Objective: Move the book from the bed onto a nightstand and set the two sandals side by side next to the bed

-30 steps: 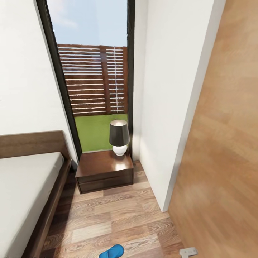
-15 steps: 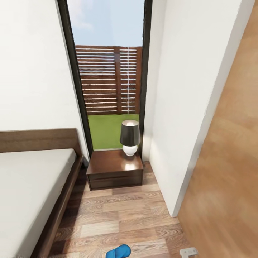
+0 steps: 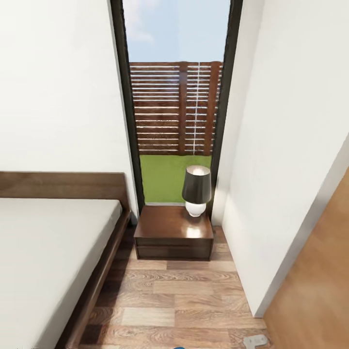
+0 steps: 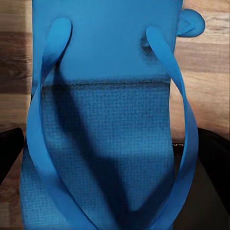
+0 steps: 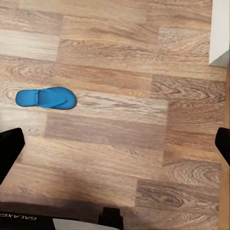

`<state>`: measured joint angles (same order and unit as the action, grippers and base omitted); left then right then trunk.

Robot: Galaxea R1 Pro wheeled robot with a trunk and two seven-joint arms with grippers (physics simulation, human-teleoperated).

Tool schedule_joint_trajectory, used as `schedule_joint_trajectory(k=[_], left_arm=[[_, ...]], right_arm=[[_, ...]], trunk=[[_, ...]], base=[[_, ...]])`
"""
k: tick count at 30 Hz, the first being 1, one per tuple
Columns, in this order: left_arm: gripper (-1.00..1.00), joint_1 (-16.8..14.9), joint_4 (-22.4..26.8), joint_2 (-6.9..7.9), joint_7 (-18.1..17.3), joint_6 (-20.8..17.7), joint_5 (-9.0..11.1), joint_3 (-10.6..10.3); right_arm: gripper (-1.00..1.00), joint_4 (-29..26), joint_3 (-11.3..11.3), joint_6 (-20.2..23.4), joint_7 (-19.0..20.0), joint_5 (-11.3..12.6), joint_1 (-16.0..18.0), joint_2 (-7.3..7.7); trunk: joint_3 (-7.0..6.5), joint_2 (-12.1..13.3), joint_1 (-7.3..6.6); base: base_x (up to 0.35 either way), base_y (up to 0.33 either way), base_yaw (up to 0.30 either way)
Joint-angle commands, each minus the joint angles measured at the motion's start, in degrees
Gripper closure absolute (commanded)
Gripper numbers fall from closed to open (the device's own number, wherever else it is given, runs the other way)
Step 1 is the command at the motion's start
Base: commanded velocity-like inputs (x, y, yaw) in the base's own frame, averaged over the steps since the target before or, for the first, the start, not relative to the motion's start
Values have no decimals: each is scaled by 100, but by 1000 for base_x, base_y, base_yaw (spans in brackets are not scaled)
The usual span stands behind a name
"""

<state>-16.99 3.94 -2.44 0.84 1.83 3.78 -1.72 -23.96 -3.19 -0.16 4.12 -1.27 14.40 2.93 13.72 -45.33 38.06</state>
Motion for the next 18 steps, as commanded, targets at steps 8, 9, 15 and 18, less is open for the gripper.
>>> schedule_joint_trajectory(k=[8, 9, 15, 18], left_arm=[[100, -6, -8, -2, 13, 19, 27, -21], [100, -6, -8, -2, 13, 19, 28, -21], [100, -6, -8, -2, 13, 19, 26, -21], [100, -6, -8, -2, 13, 19, 26, -21]], right_arm=[[-100, -4, -29, -2, 1, -13, 1, 6], [-100, -4, -31, -2, 1, -13, 1, 6], [-100, -4, -31, -2, 1, -13, 1, 6], [-100, -4, -32, -2, 1, -13, 1, 6]], trunk=[[7, -5, 2], [7, -5, 2], [7, -5, 2], [7, -5, 2]], base=[[118, -5, 208], [129, -64, 48], [151, -110, 22], [138, -117, 6]])
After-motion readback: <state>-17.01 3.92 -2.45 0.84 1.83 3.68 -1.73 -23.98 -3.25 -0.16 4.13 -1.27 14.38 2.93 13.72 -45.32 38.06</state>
